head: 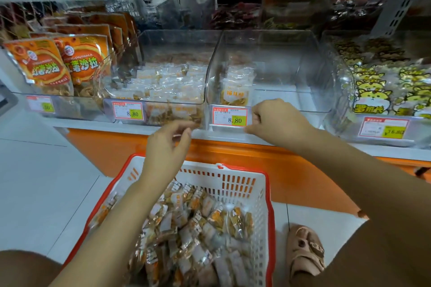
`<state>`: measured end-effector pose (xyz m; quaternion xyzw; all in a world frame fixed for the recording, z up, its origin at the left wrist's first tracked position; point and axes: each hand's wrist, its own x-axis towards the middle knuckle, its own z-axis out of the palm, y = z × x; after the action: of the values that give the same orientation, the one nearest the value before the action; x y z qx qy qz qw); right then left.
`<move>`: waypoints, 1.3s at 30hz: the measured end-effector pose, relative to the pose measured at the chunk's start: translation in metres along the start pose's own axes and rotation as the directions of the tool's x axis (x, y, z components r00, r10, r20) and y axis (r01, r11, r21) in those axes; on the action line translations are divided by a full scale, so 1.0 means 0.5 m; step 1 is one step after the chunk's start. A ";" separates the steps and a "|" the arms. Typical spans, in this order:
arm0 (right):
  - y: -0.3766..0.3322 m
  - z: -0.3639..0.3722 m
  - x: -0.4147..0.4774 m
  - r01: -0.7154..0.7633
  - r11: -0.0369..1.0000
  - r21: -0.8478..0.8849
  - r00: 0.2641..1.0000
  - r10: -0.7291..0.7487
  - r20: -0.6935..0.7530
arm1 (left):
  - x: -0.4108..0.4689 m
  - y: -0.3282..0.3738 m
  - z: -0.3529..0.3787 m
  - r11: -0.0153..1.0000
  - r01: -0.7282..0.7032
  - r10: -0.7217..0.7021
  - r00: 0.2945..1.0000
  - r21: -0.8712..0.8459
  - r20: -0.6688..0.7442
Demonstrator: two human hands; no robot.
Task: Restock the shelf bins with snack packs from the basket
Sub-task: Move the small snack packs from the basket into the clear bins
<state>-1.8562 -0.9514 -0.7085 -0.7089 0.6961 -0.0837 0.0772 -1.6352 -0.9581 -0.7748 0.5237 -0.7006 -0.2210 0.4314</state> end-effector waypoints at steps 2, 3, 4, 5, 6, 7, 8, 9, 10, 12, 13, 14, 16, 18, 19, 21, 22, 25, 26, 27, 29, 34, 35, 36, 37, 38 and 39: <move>0.008 0.026 -0.017 -0.013 1.000 -0.017 1.000 0.014 0.023 | -0.020 -0.041 -0.015 0.984 0.083 -0.100 0.989 0.159 0.105; 0.014 0.044 -0.021 -0.037 0.999 0.003 0.997 0.037 0.065 | -0.028 -0.065 -0.023 0.959 0.108 -0.149 0.978 0.261 0.145; 0.021 0.063 -0.027 -0.071 0.997 0.030 0.990 0.067 0.125 | -0.037 -0.091 -0.030 0.925 0.131 -0.205 0.962 0.357 0.180; 0.029 0.084 -0.032 -0.117 0.992 0.051 0.976 0.105 0.191 | -0.048 -0.115 -0.037 0.882 0.152 -0.270 0.938 0.445 0.215; 0.037 0.105 -0.039 -0.163 0.984 0.065 0.958 0.142 0.249 | -0.061 -0.138 -0.042 0.832 0.162 -0.338 0.907 0.530 0.253; 0.044 0.124 -0.046 -0.212 0.974 0.077 0.936 0.180 0.302 | -0.074 -0.158 -0.046 0.774 0.170 -0.411 0.868 0.610 0.279; 0.050 0.143 -0.054 -0.274 0.957 0.096 0.904 0.223 0.364 | -0.089 -0.175 -0.048 0.714 0.193 -0.488 0.826 0.673 0.281; 0.059 0.163 -0.059 -0.343 0.929 0.140 0.867 0.255 0.428 | -0.105 -0.186 -0.045 0.664 0.221 -0.556 0.785 0.714 0.274; 0.066 0.182 -0.065 -0.409 0.894 0.186 0.831 0.279 0.482 | -0.119 -0.191 -0.038 0.629 0.245 -0.604 0.751 0.738 0.265; 0.072 0.220 -0.078 -0.524 0.812 0.257 0.766 0.317 0.559 | -0.143 -0.194 -0.017 0.593 0.251 -0.640 0.724 0.765 0.258; 0.072 0.237 -0.085 -0.566 0.769 0.297 0.748 0.327 0.578 | -0.152 -0.193 -0.006 0.575 0.223 -0.632 0.732 0.787 0.255; 0.067 0.251 -0.093 -0.602 0.729 0.328 0.732 0.338 0.591 | -0.160 -0.191 0.004 0.545 0.179 -0.618 0.747 0.819 0.248; 0.059 0.279 -0.109 -0.639 0.681 0.358 0.719 0.362 0.594 | -0.170 -0.188 0.012 0.464 0.132 -0.609 0.765 0.876 0.207; 0.053 0.295 -0.119 -0.635 0.692 0.342 0.726 0.384 0.571 | -0.176 -0.189 0.015 0.420 0.125 -0.635 0.748 0.899 0.192; 0.052 0.300 -0.121 -0.632 0.693 0.347 0.734 0.392 0.555 | -0.178 -0.189 0.018 0.399 0.100 -0.643 0.739 0.912 0.201; 0.055 0.305 -0.125 -0.642 0.663 0.385 0.738 0.396 0.547 | -0.184 -0.189 0.030 0.348 -0.013 -0.628 0.739 0.938 0.243; 0.060 0.310 -0.126 -0.649 0.643 0.407 0.737 0.399 0.546 | -0.188 -0.186 0.036 0.319 -0.081 -0.612 0.743 0.944 0.270; 0.066 0.304 -0.129 -0.666 0.609 0.431 0.725 0.392 0.566 | -0.189 -0.172 0.042 0.342 -0.139 -0.595 0.734 0.930 0.328; 0.065 0.297 -0.129 -0.661 0.612 0.433 0.724 0.370 0.582 | -0.183 -0.161 0.038 0.366 -0.110 -0.596 0.735 0.924 0.324; 0.061 0.286 -0.129 -0.656 0.621 0.429 0.722 0.351 0.597 | -0.175 -0.147 0.033 0.402 -0.062 -0.583 0.752 0.913 0.308; 0.046 0.257 -0.119 -0.641 0.635 0.430 0.718 0.300 0.628 | -0.144 -0.120 0.016 0.534 0.077 -0.532 0.805 0.842 0.264; 0.007 0.145 -0.085 -0.446 0.732 0.515 0.822 0.108 0.558 | -0.071 -0.042 -0.054 0.902 0.337 -0.412 0.860 0.271 0.301; 0.008 0.124 -0.078 -0.399 0.718 0.570 0.840 0.036 0.542 | -0.063 -0.024 -0.068 0.918 0.390 -0.389 0.854 0.070 0.344; 0.009 0.104 -0.073 -0.366 0.684 0.631 0.843 -0.043 0.537 | -0.057 -0.004 -0.080 0.898 0.427 -0.358 0.849 -0.106 0.388; 0.011 0.083 -0.070 -0.337 0.647 0.684 0.836 -0.128 0.533 | -0.052 0.012 -0.089 0.872 0.436 -0.318 0.850 -0.221 0.420; 0.011 0.063 -0.067 -0.312 0.612 0.726 0.824 -0.207 0.528 | -0.044 0.025 -0.094 0.855 0.430 -0.281 0.854 -0.290 0.438; 0.011 0.045 -0.062 -0.295 0.587 0.754 0.808 -0.268 0.525 | -0.037 0.032 -0.096 0.847 0.415 -0.251 0.862 -0.331 0.440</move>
<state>-1.8568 -0.9209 -0.7321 -0.5772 0.5249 -0.1659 0.6032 -1.6023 -0.9286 -0.7438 0.4823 -0.6036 -0.5346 0.3425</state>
